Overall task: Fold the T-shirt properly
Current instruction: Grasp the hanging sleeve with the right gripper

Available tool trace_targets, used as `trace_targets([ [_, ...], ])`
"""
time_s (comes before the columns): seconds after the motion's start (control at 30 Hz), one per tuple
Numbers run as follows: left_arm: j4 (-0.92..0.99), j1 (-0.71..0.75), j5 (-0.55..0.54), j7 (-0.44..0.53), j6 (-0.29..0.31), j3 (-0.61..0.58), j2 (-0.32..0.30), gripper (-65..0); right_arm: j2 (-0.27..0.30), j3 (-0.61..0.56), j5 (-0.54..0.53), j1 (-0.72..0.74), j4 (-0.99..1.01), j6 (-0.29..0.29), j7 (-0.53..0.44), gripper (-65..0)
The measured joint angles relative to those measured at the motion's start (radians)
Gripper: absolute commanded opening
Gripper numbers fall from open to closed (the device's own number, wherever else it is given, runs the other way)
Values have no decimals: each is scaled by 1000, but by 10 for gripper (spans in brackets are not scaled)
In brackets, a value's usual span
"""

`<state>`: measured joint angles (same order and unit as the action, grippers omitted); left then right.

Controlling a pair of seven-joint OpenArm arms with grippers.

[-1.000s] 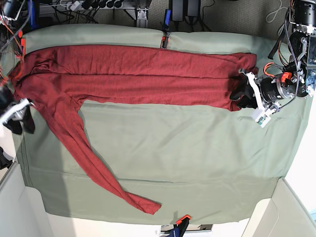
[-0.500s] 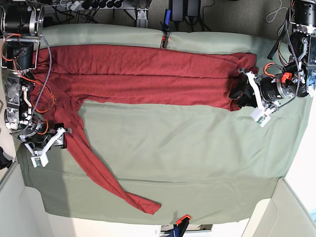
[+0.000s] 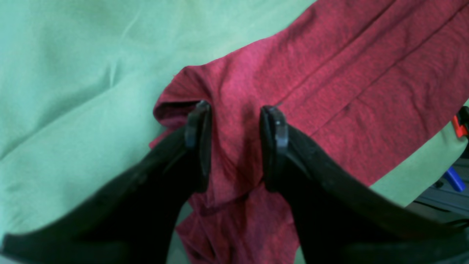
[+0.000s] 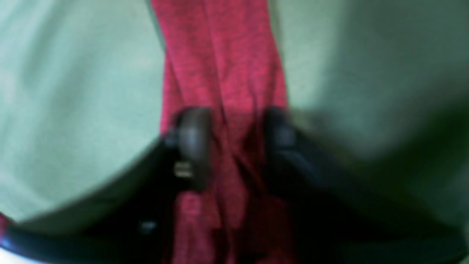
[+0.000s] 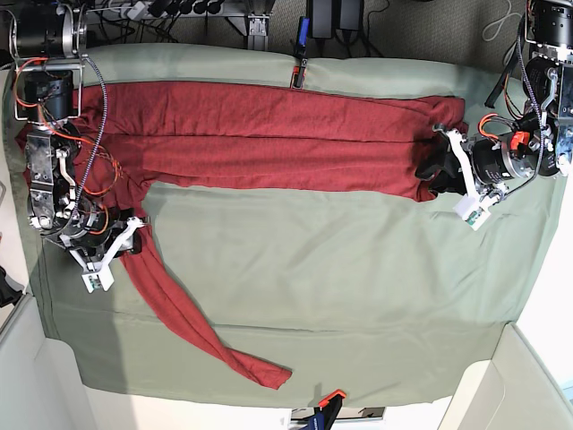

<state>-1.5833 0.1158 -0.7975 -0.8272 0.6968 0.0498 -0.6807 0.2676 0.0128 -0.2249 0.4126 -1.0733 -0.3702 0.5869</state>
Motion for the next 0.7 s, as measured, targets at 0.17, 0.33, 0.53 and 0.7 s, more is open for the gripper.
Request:
trace_targets([
  [0.17,0,0,0,0,0,0,0,-407,-2,0,-3,0,0,0,9,-650],
  [0.33,0,-2,-12,5,0,0,0,-407,-8,1,-76,-10,-68,-47,92,-650],
  [0.53,0,-33,-35,10,0,1,2,-407,-24,0,-283,-108,-335,-150,191,-650],
  [0.7,0,-53,-45,-3,0,2,2,-407,-24,-7,-372,-243,-506,-190,230,-650],
])
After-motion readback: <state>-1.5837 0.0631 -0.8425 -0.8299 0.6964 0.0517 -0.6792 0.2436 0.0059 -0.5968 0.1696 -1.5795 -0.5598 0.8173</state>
